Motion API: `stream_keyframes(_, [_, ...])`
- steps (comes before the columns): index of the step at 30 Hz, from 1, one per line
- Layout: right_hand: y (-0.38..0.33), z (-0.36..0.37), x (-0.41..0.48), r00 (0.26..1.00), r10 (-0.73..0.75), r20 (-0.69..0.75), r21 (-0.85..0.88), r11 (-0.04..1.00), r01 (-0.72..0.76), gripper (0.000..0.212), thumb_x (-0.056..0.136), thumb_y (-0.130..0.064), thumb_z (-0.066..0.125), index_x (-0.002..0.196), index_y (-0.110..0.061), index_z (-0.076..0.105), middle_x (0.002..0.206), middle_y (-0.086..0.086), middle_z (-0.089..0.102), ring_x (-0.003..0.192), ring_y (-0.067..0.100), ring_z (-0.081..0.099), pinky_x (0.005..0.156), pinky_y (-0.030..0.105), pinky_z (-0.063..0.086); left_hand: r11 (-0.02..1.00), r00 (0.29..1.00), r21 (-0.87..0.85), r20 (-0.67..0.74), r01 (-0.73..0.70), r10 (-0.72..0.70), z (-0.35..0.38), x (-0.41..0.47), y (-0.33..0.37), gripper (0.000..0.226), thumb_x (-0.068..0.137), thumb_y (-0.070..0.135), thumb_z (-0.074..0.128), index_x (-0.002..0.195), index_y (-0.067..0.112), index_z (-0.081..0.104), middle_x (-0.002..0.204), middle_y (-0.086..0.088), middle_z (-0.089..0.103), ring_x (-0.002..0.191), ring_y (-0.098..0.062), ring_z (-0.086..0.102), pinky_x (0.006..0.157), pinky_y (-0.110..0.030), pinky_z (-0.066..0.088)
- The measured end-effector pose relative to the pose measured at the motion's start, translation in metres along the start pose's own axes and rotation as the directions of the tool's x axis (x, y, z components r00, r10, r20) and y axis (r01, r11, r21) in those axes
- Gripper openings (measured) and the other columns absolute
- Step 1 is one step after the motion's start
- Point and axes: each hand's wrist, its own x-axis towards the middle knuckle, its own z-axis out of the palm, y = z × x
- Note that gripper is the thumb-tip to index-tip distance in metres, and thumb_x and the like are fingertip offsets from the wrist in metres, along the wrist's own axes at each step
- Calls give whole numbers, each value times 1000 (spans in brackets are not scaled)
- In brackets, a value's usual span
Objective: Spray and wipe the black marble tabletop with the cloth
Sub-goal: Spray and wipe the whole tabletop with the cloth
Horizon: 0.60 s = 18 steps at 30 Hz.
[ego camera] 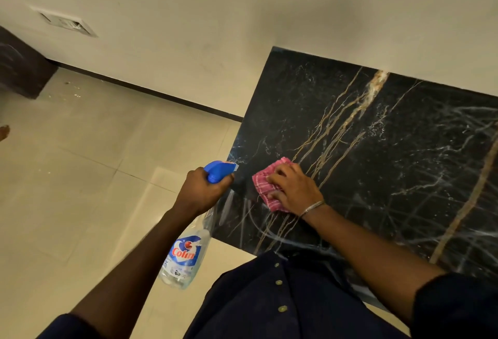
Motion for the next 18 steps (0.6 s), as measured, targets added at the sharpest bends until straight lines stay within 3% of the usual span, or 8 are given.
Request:
stream_keyframes(3, [-41,4,30,1000,5,-26,-30,1000,-5,46,87,-38,66,130,-30,51,136,6,43,130,29,38,96,36,51,1000,1000,6,-24,10,-9,-1,-2,0,36,87,44,64,102,11,65,82,-15,67,74,-28,65,65,-31,49])
stream_keyframes(5, [-67,5,46,996,-76,-41,-102,992,71,56,89,-36,66,139,-27,44,143,9,41,138,32,33,111,39,38,1000,999,10,-44,-1,2,-4,-6,-1,35,88,44,64,102,12,66,80,-13,67,72,-27,64,64,-28,49])
stream_keyframes(7, [-88,3,50,986,-161,-38,-185,971,152,58,95,-39,57,145,-17,36,148,13,38,142,32,28,116,39,26,999,997,40,-75,-15,18,-10,-9,0,31,88,42,64,99,12,65,76,-13,66,68,-25,63,62,-26,48])
stream_keyframes(9, [-101,9,42,970,-245,11,-221,945,241,56,99,-35,51,145,-13,31,149,15,34,143,32,26,115,38,28,998,993,64,-115,-23,30,-17,-11,0,25,89,36,64,94,12,63,73,-13,64,63,-23,60,62,-28,47])
stream_keyframes(11, [-101,24,34,943,-306,131,-157,933,324,59,96,-32,56,147,-20,28,151,14,25,145,35,19,108,40,40,998,990,65,-138,-14,23,-23,-14,0,25,89,34,64,94,10,63,75,-15,66,66,-26,63,65,-35,51])
stream_keyframes(14, [-77,35,26,891,-397,221,-99,899,426,51,93,-36,59,140,-31,42,147,9,31,140,35,27,94,43,53,998,991,68,-132,20,-11,-28,-19,-8,27,89,37,64,93,10,64,78,-18,68,72,-31,66,71,-39,55])
stream_keyframes(18, [-52,22,32,960,-256,112,-23,965,260,40,93,-42,57,132,-33,50,135,5,41,126,25,38,86,34,53,997,989,52,-141,49,-41,-28,-24,-20,30,89,38,62,97,10,63,80,-17,68,73,-31,66,73,-38,56])
